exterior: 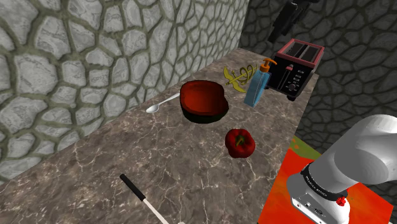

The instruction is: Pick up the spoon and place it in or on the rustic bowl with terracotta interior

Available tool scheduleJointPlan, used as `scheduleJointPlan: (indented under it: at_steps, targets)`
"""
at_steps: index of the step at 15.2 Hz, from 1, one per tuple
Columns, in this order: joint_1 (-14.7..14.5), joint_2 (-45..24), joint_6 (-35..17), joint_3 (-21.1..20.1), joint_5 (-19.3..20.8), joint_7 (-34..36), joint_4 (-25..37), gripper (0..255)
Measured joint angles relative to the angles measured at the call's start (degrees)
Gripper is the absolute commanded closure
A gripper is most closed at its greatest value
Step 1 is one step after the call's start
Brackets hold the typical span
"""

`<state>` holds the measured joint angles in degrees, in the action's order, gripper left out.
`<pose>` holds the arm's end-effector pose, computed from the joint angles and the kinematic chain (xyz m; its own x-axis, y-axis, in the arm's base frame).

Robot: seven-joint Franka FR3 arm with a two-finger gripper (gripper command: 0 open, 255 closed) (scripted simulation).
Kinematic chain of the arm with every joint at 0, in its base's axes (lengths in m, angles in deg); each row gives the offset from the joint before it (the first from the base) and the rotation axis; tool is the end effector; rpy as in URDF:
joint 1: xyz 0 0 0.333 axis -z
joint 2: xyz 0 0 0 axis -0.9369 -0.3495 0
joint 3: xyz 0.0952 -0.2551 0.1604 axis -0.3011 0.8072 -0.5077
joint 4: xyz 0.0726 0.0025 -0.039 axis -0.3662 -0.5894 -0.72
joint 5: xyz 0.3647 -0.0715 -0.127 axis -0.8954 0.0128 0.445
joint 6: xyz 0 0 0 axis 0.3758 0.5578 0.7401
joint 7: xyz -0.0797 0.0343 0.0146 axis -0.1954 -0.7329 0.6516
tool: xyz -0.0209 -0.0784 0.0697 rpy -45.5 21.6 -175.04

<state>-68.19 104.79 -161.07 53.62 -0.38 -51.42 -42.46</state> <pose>0.3181 0.0209 0.6529 0.9528 0.1849 0.2407 0.1821 -0.9827 0.0340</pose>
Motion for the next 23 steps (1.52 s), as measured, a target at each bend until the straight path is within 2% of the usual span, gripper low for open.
scheduleJointPlan:
  at_steps: [2, 7, 15, 23]
  targets:
    - [-0.1, -0.6, -0.6, -0.4, -0.2, 0.4, 0.0, 0]
    - [-1.0, -5.2, -6.4, -4.7, -1.6, 4.3, -1.7, 0]
    - [-1.8, -17.4, -16.0, -12.2, -2.1, 11.6, 0.2, 0]
    - [-1.7, -32.8, -23.8, -19.5, 2.0, 20.5, 6.5, 0]
